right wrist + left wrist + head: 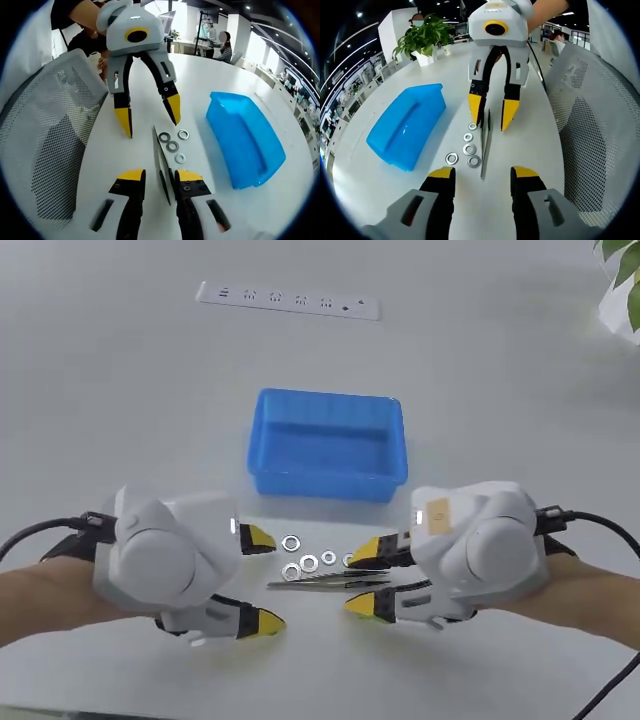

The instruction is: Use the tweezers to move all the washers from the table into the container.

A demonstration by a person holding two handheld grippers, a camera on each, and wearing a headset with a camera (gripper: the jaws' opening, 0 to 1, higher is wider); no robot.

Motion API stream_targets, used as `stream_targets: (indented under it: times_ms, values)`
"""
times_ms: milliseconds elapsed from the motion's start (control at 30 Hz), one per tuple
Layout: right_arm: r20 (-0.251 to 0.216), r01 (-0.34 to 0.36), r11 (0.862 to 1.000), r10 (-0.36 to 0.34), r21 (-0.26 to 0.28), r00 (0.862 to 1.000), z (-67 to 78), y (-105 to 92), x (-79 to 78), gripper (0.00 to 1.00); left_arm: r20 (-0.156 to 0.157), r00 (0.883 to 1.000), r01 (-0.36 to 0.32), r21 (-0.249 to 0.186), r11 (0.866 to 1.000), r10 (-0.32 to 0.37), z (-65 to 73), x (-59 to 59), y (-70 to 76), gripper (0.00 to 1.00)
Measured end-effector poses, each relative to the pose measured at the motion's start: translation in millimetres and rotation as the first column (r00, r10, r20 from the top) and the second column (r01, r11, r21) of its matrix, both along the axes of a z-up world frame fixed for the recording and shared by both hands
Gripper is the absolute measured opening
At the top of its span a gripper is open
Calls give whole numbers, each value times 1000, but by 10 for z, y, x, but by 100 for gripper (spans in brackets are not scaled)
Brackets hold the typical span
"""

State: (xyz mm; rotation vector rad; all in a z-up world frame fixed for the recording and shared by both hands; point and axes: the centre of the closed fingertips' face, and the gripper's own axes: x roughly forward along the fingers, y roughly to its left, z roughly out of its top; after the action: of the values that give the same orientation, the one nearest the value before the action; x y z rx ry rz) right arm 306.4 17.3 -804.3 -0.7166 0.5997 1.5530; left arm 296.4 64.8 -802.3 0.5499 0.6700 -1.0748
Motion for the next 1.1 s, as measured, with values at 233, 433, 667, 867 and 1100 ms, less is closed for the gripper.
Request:
stream_targets:
  times_ms: [233, 433, 667, 867, 1100]
  values:
    - [23, -18, 999, 19, -45, 1000, -68, -23, 11, 20, -18, 1000, 20, 17, 1000, -19, -1, -44, -8, 40]
    - [19, -20, 999, 21, -36, 1000, -43, 9, -44, 15, -29, 999, 45, 30, 999, -44, -3, -96, -57, 33]
    - [22, -20, 999, 21, -43, 1000, -53, 18, -33, 13, -52, 998, 44, 30, 999, -42, -16, -103, -73, 27]
    - [23, -24, 998, 25, -49, 999, -59, 18, -33, 12, -34, 995, 95, 84, 992, -93, -21, -86, -87, 15]
    - [12, -26, 998, 27, -65, 1000, -75, 9, -23, 12, -28, 995, 94, 101, 990, -92, -23, -34, -169, 6]
